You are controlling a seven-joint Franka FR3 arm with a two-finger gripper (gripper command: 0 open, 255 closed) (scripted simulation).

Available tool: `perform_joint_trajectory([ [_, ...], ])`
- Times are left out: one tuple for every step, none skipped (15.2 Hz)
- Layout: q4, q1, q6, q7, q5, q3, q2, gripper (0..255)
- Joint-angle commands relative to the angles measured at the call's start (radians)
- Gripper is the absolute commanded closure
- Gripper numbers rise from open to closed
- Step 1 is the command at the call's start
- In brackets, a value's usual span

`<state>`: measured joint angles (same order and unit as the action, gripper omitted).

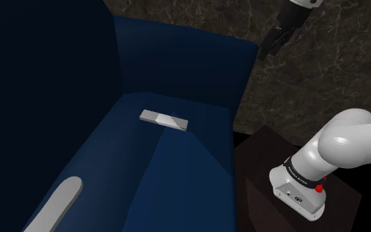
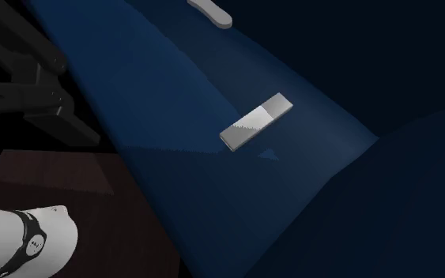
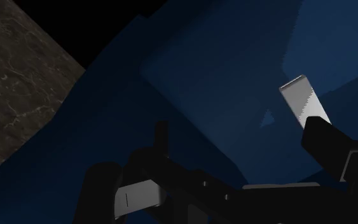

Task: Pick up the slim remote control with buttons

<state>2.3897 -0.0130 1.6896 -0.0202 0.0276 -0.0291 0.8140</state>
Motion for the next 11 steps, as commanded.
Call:
perform_joint_trajectory([
  [0.000, 0.000, 0.000, 0.000, 0.000, 0.000, 0.000, 0],
  [0.007, -0.008, 0.027, -0.001, 0.007, -0.008, -0.024, 0],
  [0.012, -0.017, 0.054, -0.002, 0.014, -0.016, -0.048, 0],
  [0.017, -0.025, 0.081, -0.003, 0.020, -0.024, -0.074, 0],
  [0.020, -0.033, 0.108, -0.005, 0.027, -0.032, -0.100, 0],
  [0.023, -0.041, 0.134, -0.006, 0.033, -0.040, -0.127, 0],
  [0.024, -0.048, 0.161, -0.008, 0.039, -0.048, -0.155, 0],
  [0.024, -0.056, 0.186, -0.009, 0.044, -0.057, -0.183, 0],
  [0.023, -0.063, 0.212, -0.011, 0.050, -0.065, -0.213, 0],
  [0.021, -0.071, 0.237, -0.012, 0.055, -0.073, -0.243, 0],
  [0.018, -0.078, 0.262, -0.014, 0.059, -0.082, -0.273, 0],
])
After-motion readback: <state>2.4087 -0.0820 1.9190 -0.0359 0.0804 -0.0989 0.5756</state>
